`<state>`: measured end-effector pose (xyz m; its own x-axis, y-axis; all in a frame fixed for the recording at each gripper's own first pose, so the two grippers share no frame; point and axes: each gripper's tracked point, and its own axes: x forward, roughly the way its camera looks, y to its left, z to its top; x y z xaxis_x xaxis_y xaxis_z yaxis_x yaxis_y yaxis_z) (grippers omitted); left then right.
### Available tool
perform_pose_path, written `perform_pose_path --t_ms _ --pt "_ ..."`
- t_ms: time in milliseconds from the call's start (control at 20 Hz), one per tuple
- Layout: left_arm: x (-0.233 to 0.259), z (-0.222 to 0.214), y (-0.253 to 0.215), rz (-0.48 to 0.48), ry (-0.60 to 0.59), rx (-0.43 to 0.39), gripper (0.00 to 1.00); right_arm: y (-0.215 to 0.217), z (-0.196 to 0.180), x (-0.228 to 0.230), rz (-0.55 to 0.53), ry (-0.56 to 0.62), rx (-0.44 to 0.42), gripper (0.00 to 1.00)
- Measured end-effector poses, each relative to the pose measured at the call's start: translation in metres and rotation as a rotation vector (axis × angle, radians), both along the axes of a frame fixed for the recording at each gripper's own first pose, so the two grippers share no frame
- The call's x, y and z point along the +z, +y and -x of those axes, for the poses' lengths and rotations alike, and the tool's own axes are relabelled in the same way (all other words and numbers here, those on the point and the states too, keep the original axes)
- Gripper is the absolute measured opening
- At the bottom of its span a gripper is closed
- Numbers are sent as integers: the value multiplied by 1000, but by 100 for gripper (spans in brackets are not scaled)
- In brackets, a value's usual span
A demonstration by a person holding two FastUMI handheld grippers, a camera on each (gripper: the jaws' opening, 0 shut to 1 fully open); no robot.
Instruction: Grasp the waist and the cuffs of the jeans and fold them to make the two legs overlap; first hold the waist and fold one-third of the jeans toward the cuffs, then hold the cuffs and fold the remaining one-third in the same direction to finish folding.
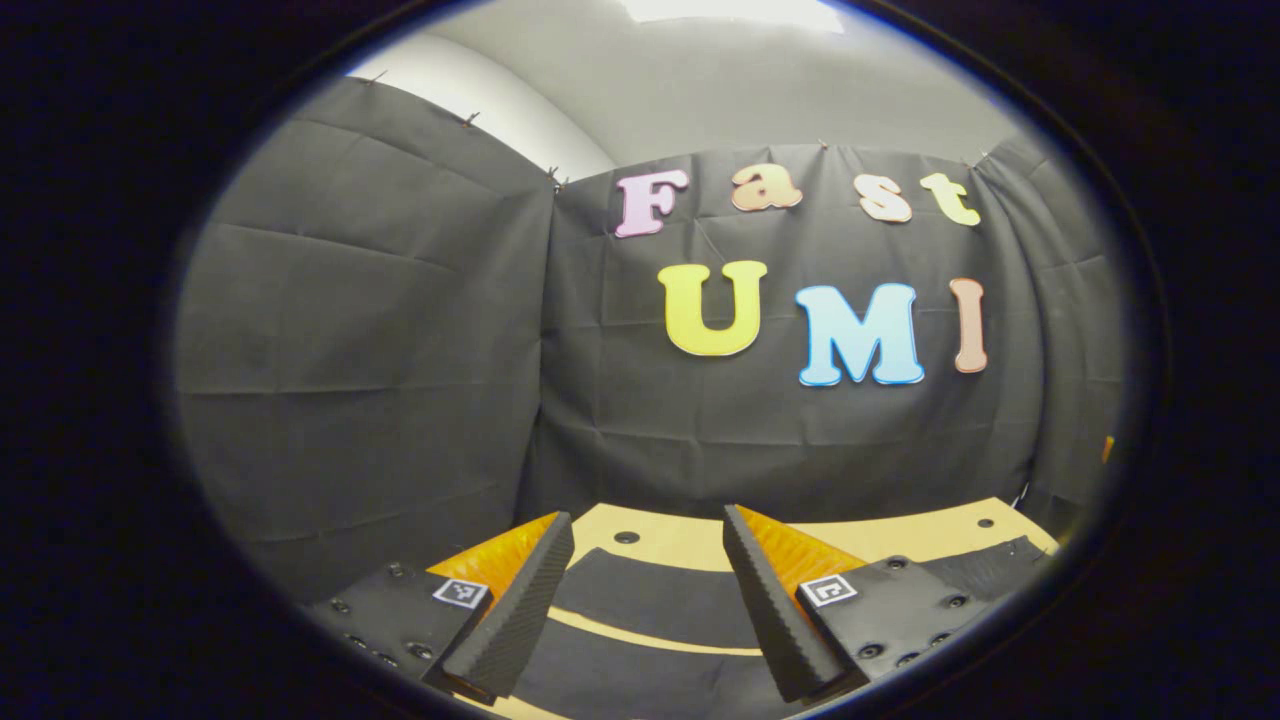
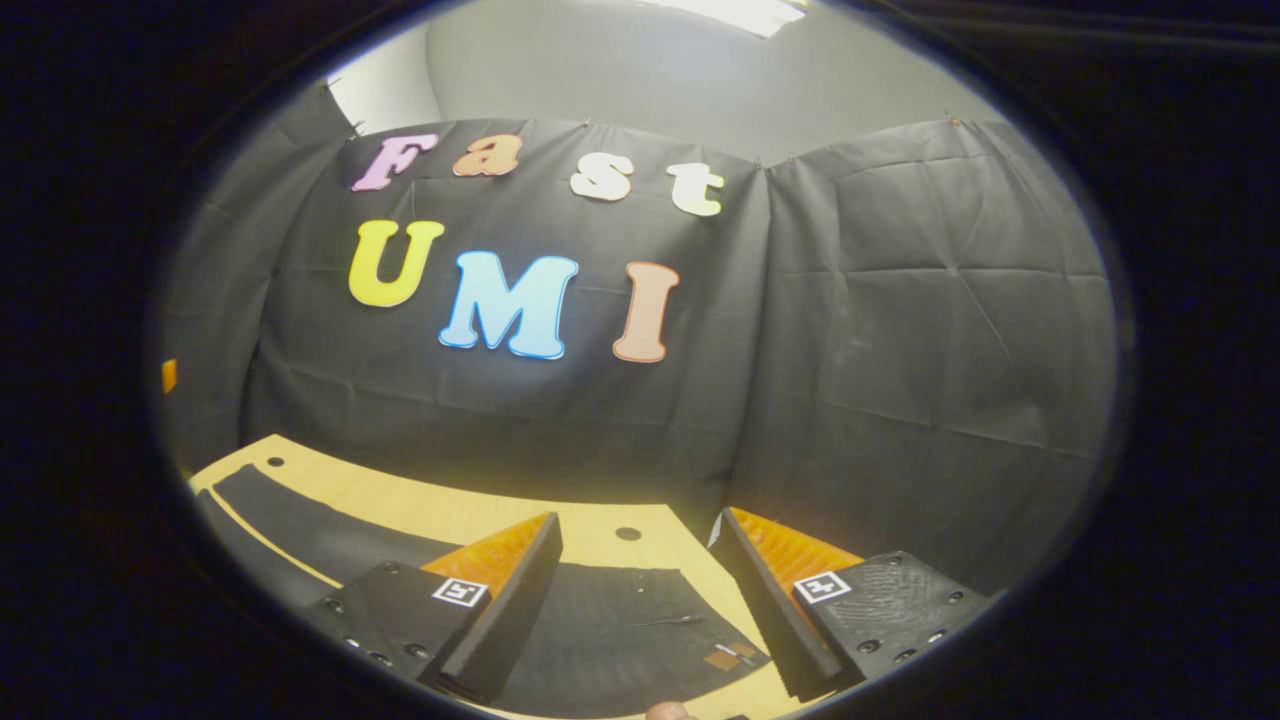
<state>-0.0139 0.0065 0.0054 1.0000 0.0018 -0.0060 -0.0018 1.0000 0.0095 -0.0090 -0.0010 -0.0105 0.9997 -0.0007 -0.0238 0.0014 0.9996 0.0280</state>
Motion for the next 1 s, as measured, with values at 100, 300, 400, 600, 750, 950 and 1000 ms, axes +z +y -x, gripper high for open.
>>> perform_pose_path --t_ms 100,300,400,600,750,950,1000 --pt "-2 -1 0 7 6 -1 97 -1 1 -3 -5 6 -3 94" --pt "-8 -1 6 44 27 5 98 -14 -2 -21 44 37 -48 94" --pt "-15 -1 14 83 47 22 100 -23 -5 -33 62 76 -69 94" --pt "-43 2 47 176 134 84 97 -36 -8 -72 -22 220 -79 95" --pt "-81 4 79 289 253 147 97 -49 -11 -103 -106 335 -107 94" --pt "-142 7 129 468 432 262 97 -58 -11 -148 -264 507 -126 95" --pt "-159 10 141 520 477 291 97 -60 -11 -160 -298 550 -133 95"
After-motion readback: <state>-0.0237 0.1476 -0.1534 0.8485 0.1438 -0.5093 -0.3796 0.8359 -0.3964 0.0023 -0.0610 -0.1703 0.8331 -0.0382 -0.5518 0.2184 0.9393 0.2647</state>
